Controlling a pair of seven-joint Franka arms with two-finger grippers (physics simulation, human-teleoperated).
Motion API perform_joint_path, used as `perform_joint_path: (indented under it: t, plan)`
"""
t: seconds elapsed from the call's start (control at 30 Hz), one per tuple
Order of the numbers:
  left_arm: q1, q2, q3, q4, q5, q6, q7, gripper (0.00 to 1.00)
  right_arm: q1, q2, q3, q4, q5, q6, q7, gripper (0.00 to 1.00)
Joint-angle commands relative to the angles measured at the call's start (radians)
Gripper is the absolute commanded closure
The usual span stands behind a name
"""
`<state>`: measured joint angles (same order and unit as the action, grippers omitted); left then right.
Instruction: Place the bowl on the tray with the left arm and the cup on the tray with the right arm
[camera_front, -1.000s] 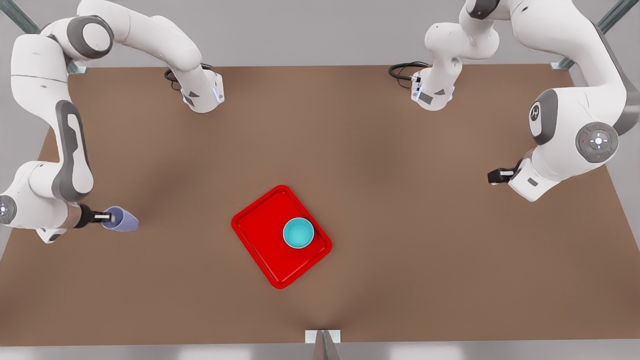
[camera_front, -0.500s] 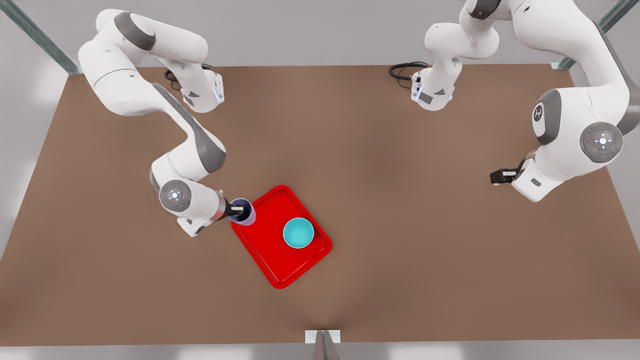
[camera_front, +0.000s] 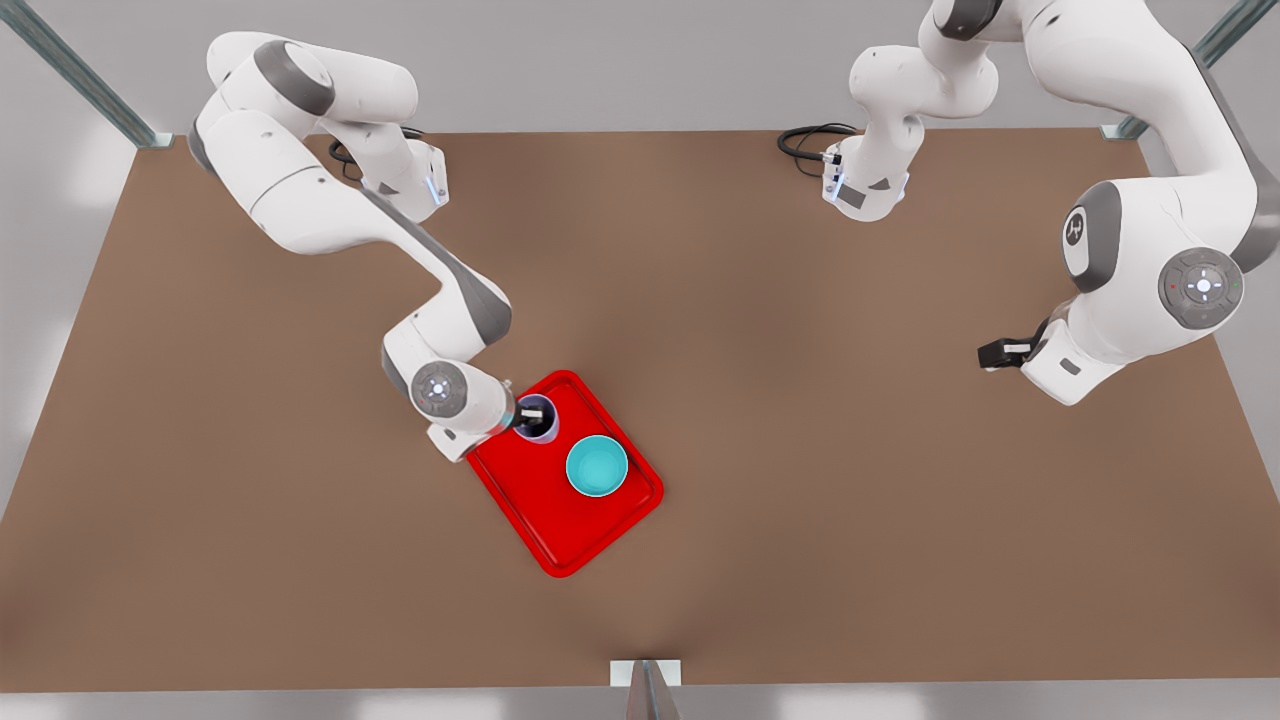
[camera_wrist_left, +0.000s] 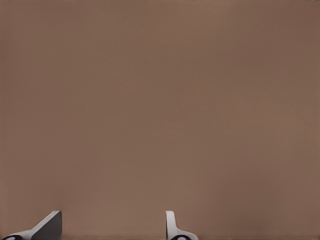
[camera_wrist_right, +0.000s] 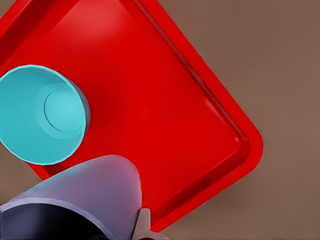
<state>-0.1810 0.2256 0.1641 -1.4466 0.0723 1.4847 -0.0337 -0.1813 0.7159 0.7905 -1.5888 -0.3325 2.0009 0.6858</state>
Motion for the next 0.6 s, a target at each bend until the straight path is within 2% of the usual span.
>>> perform_joint_path:
  t: [0.0, 0.3, 0.37, 0.43, 0.47, 0.5, 0.53, 0.57]
  plan:
    - [0.0, 0.001, 0.0, -0.002, -0.002, 0.0, 0.0, 0.0, 0.005, 0.0, -0.011, 0.0, -0.005, 0.001, 0.001, 0.79]
    - [0.0, 0.006, 0.0, 0.0, -0.002, -0.003, 0.0, 0.0, 0.057, 0.076, -0.076, -0.003, -0.043, 0.116, -0.005, 0.79]
    - [0.0, 0.006, 0.0, 0.0, -0.002, -0.003, 0.0, 0.0, 0.06, 0.077, -0.08, -0.008, -0.045, 0.118, -0.005, 0.74]
    - [0.0, 0.006, 0.0, 0.0, -0.002, -0.004, 0.0, 0.0, 0.066, 0.079, -0.083, -0.007, -0.045, 0.118, -0.005, 0.61]
    - [0.0, 0.006, 0.0, 0.0, -0.002, -0.004, 0.0, 0.0, 0.071, 0.079, -0.089, -0.007, -0.045, 0.118, -0.005, 0.39]
    - [0.0, 0.006, 0.0, -0.002, -0.002, -0.004, 0.0, 0.0, 0.072, 0.079, -0.089, -0.005, -0.045, 0.118, 0.003, 0.07]
    - [0.0, 0.006, 0.0, 0.0, -0.002, -0.004, 0.0, 0.0, 0.072, 0.077, -0.088, -0.003, -0.045, 0.116, 0.004, 0.0]
    - [0.0, 0.006, 0.0, 0.0, -0.002, -0.004, 0.0, 0.0, 0.074, 0.077, -0.089, -0.002, -0.045, 0.116, 0.004, 0.0]
